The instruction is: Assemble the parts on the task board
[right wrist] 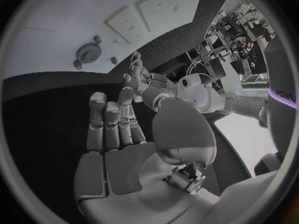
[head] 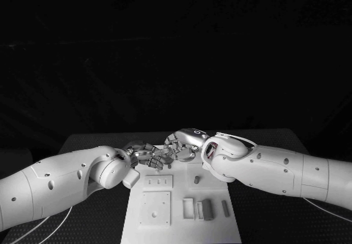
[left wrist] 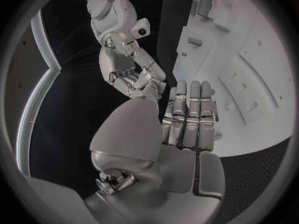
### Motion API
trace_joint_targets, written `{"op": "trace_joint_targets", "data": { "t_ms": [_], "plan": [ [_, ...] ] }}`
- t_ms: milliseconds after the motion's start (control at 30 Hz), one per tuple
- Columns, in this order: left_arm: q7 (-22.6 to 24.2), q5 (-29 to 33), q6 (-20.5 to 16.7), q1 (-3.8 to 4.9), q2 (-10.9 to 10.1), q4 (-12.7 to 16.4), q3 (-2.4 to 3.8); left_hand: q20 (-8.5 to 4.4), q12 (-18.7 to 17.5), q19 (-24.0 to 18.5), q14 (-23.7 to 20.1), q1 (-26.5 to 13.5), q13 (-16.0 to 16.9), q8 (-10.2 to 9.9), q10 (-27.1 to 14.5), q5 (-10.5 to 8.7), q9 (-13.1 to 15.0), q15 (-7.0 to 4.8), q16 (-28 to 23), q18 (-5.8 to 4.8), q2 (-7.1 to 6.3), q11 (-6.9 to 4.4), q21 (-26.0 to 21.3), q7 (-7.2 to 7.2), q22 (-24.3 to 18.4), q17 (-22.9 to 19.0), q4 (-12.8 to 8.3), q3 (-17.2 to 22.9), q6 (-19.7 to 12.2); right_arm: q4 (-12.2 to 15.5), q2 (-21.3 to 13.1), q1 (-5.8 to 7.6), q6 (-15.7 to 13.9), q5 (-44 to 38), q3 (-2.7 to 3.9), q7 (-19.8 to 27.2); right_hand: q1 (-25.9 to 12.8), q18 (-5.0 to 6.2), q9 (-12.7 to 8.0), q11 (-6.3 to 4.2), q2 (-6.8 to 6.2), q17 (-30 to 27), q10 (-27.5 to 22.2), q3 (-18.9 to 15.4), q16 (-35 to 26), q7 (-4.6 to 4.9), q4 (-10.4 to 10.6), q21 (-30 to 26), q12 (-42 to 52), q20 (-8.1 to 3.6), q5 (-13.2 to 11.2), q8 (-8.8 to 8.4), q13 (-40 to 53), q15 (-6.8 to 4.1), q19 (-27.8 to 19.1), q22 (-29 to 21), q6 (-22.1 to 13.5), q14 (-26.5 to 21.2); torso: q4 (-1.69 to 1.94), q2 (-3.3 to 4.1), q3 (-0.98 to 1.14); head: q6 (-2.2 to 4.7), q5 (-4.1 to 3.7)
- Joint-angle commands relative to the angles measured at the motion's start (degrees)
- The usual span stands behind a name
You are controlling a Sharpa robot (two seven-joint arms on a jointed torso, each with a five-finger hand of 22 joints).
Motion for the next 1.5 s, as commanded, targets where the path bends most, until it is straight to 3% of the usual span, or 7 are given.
{"op": "trace_joint_targets", "data": {
  "t_ms": [33,500,1000,1500],
  "plan": [
    [0.9,2.0,1.5,0.06,0.2,0.5,0.05,0.01,-0.1,-0.4,0.0,0.8,0.1,-0.2,-0.1,0.20,0.0,0.23,-0.3,0.79,0.07,-0.02,-0.2,0.00,0.1,0.1,0.0,-0.5,-0.1,-0.2,0.3,-0.05,0.9,-1.2,-0.08,0.0,-0.3,0.91,0.6,-1.42,0.24,0.1,-1.3,0.0,0.2,-1.05,-0.3,0.4,0.1,-0.05,0.1,0.35,-0.1,-0.38,0.2,0.9,9.4,0.5,0.03,0.00,0.00,-0.11,-0.02],
    [1.6,2.1,1.7,0.06,-0.2,0.7,0.06,-0.03,0.0,-0.3,0.2,2.9,0.4,0.0,0.5,0.21,0.1,0.14,-0.3,0.86,1.03,-0.27,-0.2,-0.27,0.5,0.5,-0.1,-0.8,0.5,-1.0,0.6,-0.19,1.2,-2.1,-0.34,-0.4,-0.3,0.91,0.6,-1.43,0.25,0.1,-1.3,0.1,0.2,-1.05,-0.4,0.4,0.1,-0.08,0.1,0.33,-0.1,-0.40,0.2,0.9,9.4,0.5,0.04,0.01,0.00,-0.22,-0.06],
    [0.1,1.1,1.2,0.06,-0.8,0.3,0.03,0.03,-0.1,-0.2,0.3,2.4,0.6,-0.1,0.6,0.20,0.0,0.20,-0.5,0.75,0.68,-0.25,-0.3,-0.15,0.7,0.8,0.1,-2.2,0.5,-0.9,-0.2,-0.24,0.1,-2.0,-0.34,-0.5,-0.3,0.91,0.6,-1.46,0.25,0.1,-1.2,0.1,0.2,-1.09,-0.6,0.4,0.1,-0.14,0.1,0.33,-0.1,-0.43,0.3,0.9,9.5,0.6,0.04,0.02,0.04,-0.16,0.03],
    [1.2,1.1,2.6,0.05,-0.7,1.1,0.09,-0.18,0.2,0.1,0.7,2.4,1.0,0.2,1.1,0.20,0.1,-0.06,-0.5,0.88,1.02,-0.56,-0.2,-0.44,1.0,1.1,0.1,-2.3,1.0,-2.1,1.3,-0.25,1.8,-4.8,-0.35,-2.0,-0.4,0.91,0.6,-1.49,0.22,0.1,-1.1,0.2,0.2,-1.10,-0.7,0.5,0.1,-0.18,0.1,0.32,-0.1,-0.46,0.4,0.9,9.5,0.7,0.00,0.05,-0.03,-0.15,-0.28]
  ]
}}
